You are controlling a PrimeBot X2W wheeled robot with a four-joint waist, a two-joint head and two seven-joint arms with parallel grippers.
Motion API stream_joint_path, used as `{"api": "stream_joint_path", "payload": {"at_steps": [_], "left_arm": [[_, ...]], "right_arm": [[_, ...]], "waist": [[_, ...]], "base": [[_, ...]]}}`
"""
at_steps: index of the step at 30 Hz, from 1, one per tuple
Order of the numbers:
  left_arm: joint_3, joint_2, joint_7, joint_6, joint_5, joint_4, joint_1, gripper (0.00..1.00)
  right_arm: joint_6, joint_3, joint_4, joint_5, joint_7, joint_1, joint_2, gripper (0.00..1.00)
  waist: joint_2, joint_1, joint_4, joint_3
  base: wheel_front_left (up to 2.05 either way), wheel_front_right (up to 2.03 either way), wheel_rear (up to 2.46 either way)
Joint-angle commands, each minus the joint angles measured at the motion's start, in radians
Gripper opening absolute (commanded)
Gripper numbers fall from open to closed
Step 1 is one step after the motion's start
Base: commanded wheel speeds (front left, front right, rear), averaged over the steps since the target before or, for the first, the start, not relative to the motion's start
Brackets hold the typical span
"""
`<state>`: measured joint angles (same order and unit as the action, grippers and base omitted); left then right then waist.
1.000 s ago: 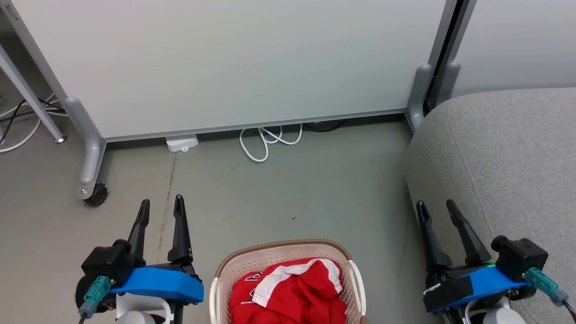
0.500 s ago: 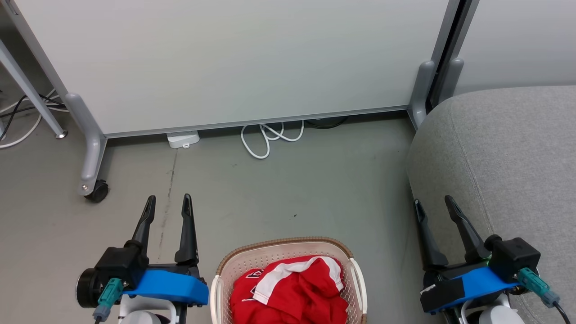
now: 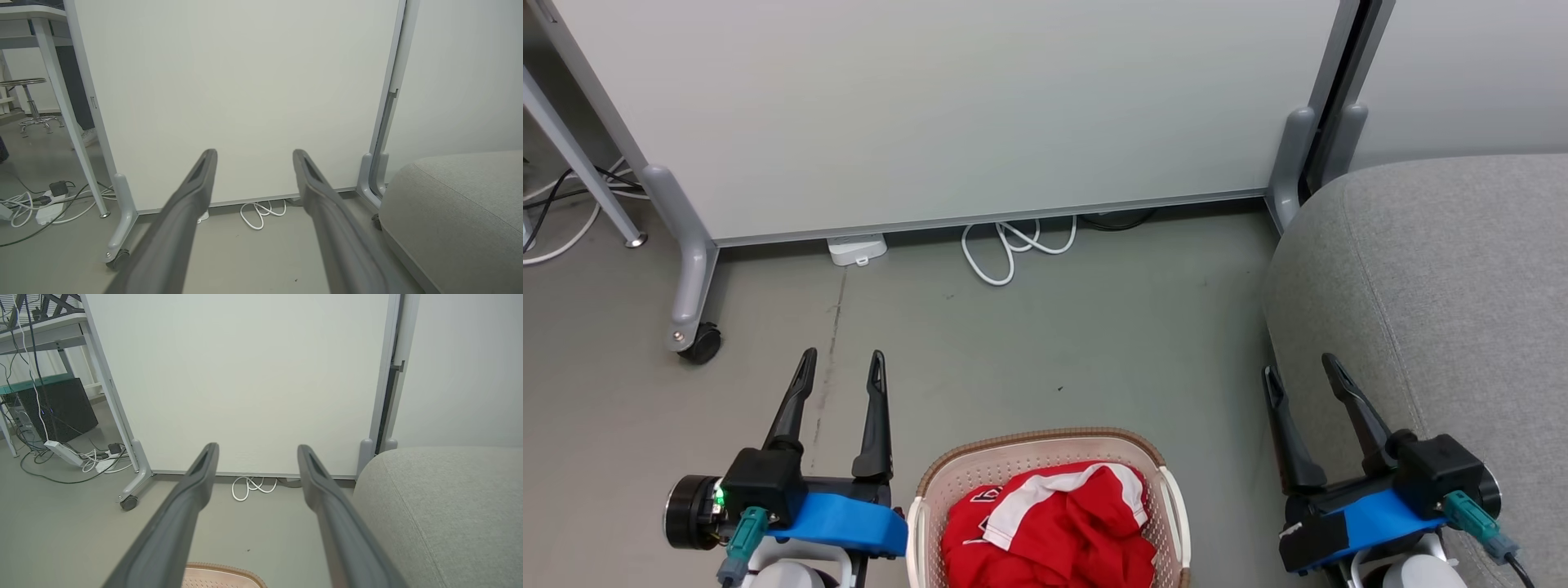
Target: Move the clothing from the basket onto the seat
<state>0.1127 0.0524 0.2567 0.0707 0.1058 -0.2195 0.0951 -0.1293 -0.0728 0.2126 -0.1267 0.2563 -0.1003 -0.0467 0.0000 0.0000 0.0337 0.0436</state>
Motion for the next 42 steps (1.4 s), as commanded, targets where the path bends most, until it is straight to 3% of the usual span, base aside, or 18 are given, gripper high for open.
{"api": "stream_joint_path", "payload": {"at_steps": [1, 27, 42], "left_arm": [[0.004, 0.000, 0.005, 0.000, -0.018, 0.001, 0.012, 1.00], [-0.002, -0.002, 0.010, 0.011, -0.027, -0.010, 0.027, 1.00], [0.093, 0.039, 0.010, 0.056, -0.056, -0.131, 0.197, 1.00]], "right_arm": [[-0.002, -0.002, 0.002, 0.019, 0.006, -0.012, -0.006, 1.00], [-0.002, -0.004, 0.012, 0.010, 0.011, -0.024, -0.006, 1.00], [-0.002, -0.008, -0.041, 0.013, 0.010, -0.120, -0.006, 1.00]], "waist": [[0.0000, 0.0000, 0.001, 0.001], [0.0000, 0.0000, -0.003, 0.020], [0.0000, 0.0000, -0.061, 0.189]], "base": [[0.00, 0.00, 0.00], [0.00, 0.00, 0.00], [0.00, 0.00, 0.00]]}}
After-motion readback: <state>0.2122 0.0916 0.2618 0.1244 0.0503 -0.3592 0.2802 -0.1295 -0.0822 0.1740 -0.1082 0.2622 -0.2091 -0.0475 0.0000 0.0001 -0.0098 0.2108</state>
